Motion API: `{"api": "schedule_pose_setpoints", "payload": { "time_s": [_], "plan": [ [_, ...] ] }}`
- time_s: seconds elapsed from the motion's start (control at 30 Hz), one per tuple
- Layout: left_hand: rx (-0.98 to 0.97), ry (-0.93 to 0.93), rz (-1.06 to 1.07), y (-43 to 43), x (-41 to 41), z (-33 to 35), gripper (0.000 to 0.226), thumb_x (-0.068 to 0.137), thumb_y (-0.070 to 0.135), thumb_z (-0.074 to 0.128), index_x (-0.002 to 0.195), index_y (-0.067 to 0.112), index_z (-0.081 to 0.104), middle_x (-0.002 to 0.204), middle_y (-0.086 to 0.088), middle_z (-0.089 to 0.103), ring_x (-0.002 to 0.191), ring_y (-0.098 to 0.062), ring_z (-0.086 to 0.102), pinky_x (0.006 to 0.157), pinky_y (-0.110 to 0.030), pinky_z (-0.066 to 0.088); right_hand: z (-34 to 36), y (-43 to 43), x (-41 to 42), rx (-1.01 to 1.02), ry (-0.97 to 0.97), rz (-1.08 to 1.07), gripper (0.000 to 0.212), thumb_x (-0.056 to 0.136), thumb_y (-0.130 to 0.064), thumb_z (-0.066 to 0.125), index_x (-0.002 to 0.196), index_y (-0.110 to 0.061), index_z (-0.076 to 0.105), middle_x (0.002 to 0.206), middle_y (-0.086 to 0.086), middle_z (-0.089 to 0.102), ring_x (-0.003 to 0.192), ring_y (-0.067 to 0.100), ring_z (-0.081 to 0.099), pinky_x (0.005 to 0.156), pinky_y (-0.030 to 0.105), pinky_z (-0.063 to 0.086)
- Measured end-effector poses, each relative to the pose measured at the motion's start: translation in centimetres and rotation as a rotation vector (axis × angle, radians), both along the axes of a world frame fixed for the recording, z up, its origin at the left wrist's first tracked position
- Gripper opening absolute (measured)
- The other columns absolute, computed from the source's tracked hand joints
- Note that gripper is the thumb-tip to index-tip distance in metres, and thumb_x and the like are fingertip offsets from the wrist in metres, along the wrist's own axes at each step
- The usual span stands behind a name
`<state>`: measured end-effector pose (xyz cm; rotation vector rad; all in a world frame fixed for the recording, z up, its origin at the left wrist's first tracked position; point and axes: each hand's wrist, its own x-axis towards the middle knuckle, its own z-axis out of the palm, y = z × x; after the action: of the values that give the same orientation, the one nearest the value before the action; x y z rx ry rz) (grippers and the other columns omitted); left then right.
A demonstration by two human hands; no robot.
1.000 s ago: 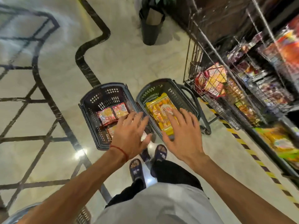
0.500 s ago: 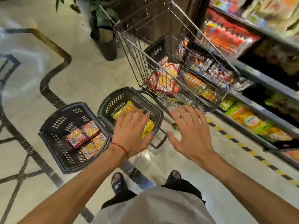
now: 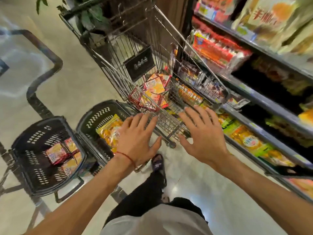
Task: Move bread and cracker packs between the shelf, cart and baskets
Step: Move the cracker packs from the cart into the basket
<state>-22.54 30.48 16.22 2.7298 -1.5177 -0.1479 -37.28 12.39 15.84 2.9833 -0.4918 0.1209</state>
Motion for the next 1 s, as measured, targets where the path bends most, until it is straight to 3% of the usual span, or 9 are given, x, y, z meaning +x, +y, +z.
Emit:
{"api": "schedule_pose_setpoints", "payload": {
  "time_s": [0.17, 0.27, 0.5, 0.67, 0.77, 0.9, 1.0],
  "plan": [
    [0.023, 0.021, 0.028, -7.5, 4.3, -1.9, 0.069, 0.097, 0.066, 0.034, 0.152, 0.024, 0.040, 0.155, -0.008, 0.044, 0.142, -0.030, 0.039, 0.117, -0.051, 0.031, -0.3, -7.2, 5.0, -0.043, 0.062, 0.037, 0.067, 0.099, -0.056, 0.048, 0.155, -0.019, 0.048, 0.157, 0.007, 0.050, 0.148, 0.032, 0.038, 0.124, 0.054, 0.025],
    [0.026, 0.015, 0.069, -11.0, 6.8, -2.5, 0.068, 0.095, 0.064, 0.041, 0.150, 0.023, 0.043, 0.152, -0.008, 0.049, 0.139, -0.031, 0.045, 0.114, -0.052, 0.035, -0.7, -10.8, 8.1, -0.050, 0.104, 0.094, 0.066, 0.101, -0.055, 0.042, 0.157, -0.020, 0.044, 0.159, 0.006, 0.048, 0.150, 0.032, 0.038, 0.124, 0.055, 0.025],
    [0.131, 0.070, 0.155, -17.3, 12.2, -4.0, 0.072, 0.096, 0.065, 0.038, 0.154, 0.023, 0.035, 0.157, -0.008, 0.041, 0.144, -0.032, 0.039, 0.116, -0.056, 0.034, -2.6, -18.7, 15.9, 0.006, 0.146, 0.253, 0.067, 0.099, -0.054, 0.049, 0.157, -0.019, 0.046, 0.162, 0.006, 0.045, 0.153, 0.030, 0.032, 0.126, 0.050, 0.012],
    [0.181, 0.107, 0.320, -21.5, 14.4, -6.3, 0.069, 0.100, 0.063, 0.029, 0.158, 0.025, 0.020, 0.166, -0.008, 0.024, 0.152, -0.031, 0.023, 0.122, -0.053, 0.018, -5.8, -24.1, 21.7, 0.068, 0.135, 0.412, 0.065, 0.095, -0.050, 0.055, 0.150, -0.015, 0.053, 0.154, 0.010, 0.053, 0.146, 0.033, 0.041, 0.122, 0.054, 0.024],
    [0.183, 0.126, 0.477, -24.3, 15.3, -8.5, 0.067, 0.100, 0.060, 0.033, 0.156, 0.023, 0.027, 0.165, -0.007, 0.028, 0.152, -0.030, 0.024, 0.120, -0.053, 0.022, -8.3, -27.5, 25.3, 0.104, 0.210, 0.511, 0.064, 0.099, -0.052, 0.047, 0.152, -0.016, 0.050, 0.156, 0.009, 0.050, 0.147, 0.033, 0.039, 0.123, 0.054, 0.024],
    [0.192, 0.147, 0.653, -26.9, 15.6, -11.4, 0.063, 0.095, 0.053, 0.051, 0.147, 0.017, 0.049, 0.151, -0.011, 0.050, 0.137, -0.033, 0.047, 0.108, -0.054, 0.041, -11.5, -30.5, 29.1, 0.100, 0.318, 0.614, 0.067, 0.099, -0.054, 0.038, 0.155, -0.018, 0.047, 0.160, 0.008, 0.046, 0.151, 0.034, 0.036, 0.124, 0.056, 0.023],
    [0.176, 0.177, 0.731, -28.2, 16.3, -14.2, 0.059, 0.096, 0.052, 0.049, 0.144, 0.018, 0.049, 0.147, -0.009, 0.052, 0.132, -0.032, 0.047, 0.104, -0.052, 0.042, -14.5, -31.7, 31.8, 0.123, 0.337, 0.684, 0.067, 0.098, -0.055, 0.040, 0.154, -0.019, 0.048, 0.160, 0.008, 0.047, 0.150, 0.033, 0.036, 0.124, 0.056, 0.025]
  ]
}}
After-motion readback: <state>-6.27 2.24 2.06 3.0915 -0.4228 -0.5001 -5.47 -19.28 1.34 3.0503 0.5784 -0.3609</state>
